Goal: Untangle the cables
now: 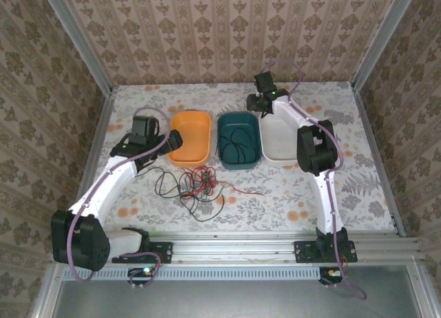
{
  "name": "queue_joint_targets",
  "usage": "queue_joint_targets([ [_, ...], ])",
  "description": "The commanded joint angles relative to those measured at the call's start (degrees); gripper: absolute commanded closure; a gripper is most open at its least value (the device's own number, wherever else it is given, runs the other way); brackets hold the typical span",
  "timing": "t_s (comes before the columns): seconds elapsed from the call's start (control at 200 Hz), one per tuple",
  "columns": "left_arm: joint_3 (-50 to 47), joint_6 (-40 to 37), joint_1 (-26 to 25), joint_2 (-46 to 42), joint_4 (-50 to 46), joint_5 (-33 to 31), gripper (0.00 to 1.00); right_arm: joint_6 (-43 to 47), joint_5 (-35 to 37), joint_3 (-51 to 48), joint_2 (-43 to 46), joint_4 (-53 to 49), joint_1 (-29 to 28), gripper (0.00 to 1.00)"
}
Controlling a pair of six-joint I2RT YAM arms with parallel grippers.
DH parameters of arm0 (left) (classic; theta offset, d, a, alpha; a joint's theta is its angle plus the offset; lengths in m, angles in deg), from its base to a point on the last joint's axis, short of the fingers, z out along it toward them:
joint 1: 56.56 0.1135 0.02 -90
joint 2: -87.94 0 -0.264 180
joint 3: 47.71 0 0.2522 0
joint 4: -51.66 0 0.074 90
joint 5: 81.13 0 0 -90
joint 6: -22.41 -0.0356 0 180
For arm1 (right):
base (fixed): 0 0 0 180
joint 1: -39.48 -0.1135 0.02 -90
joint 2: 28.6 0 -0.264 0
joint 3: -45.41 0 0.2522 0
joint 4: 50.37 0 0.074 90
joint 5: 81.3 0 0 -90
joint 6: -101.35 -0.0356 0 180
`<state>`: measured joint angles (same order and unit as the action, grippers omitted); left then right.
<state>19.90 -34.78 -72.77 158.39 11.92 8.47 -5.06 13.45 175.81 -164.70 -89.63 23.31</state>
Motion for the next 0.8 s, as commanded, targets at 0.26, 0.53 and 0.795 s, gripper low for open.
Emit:
queue_joint_targets([
  [0.26,2.7,-1.4,1.5,-0.9,-2.8,-3.1,0.00,-10.2,-13.4,-1.5,-0.5,6.1,-2.6,0.49],
  [0.53,2.8,-0.2,1.4,-1.9,-4.3,-6.6,0.00,-2.0,3.5,-8.9,12.5,3.9,-8.0,0.52],
  [0.795,1.1,0.5,1.6,-2.4,-3.8,-7.1,0.00,0.2,-1.0,-8.6,17.9,-14.0,-14.9,0.52],
])
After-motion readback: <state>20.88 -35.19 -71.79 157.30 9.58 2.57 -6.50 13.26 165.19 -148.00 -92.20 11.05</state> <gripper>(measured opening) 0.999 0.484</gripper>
